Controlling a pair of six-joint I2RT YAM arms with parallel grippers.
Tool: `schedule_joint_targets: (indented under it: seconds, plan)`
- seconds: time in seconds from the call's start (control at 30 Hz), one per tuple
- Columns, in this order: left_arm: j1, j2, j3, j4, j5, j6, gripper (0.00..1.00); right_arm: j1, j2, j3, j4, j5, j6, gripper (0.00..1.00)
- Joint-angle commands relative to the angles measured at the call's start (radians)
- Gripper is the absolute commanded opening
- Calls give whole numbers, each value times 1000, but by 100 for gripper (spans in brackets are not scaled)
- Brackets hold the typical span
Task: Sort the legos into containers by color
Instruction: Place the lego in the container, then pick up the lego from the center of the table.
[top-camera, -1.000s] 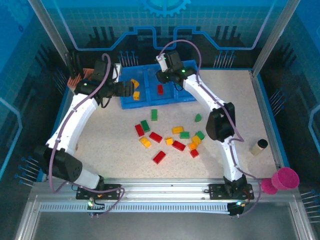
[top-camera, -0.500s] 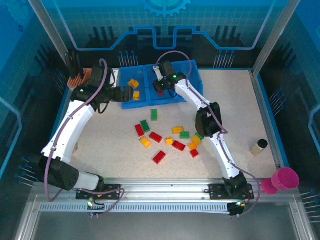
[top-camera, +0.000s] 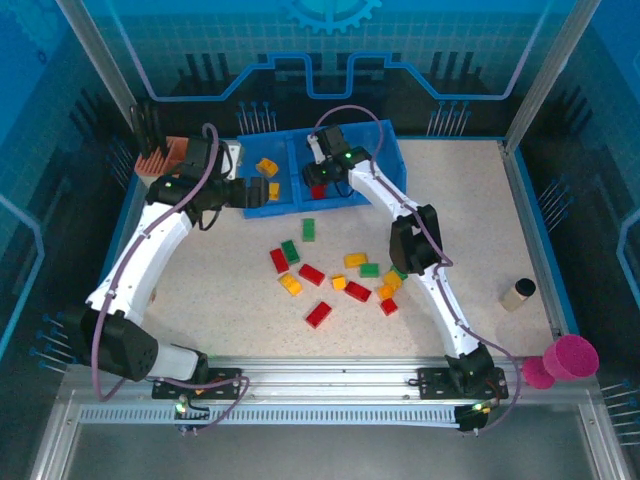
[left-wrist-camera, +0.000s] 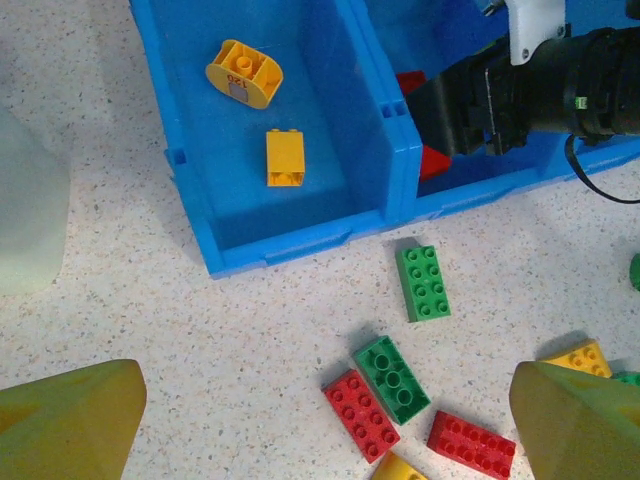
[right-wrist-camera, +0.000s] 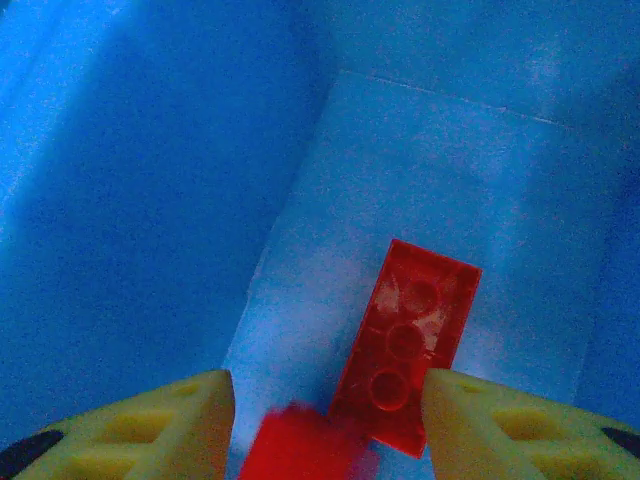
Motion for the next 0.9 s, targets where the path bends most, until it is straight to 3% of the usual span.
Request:
schedule_joint_targets:
  seconds: [0.0, 0.23, 0.5, 0.87]
  plan:
    - [12, -48, -21, 34, 22, 9, 95, 14, -93, -55, 15, -25, 42, 52]
    - [21, -86, -48, 56, 19, 18, 96, 53, -239, -162, -35, 16, 136, 53]
    - [50, -190, -121, 75, 17, 10, 99, 122, -425, -464, -39, 89, 356, 66]
    - [52, -288, -186, 110, 2, 12, 99, 180, -366, -504, -62, 107, 425, 65]
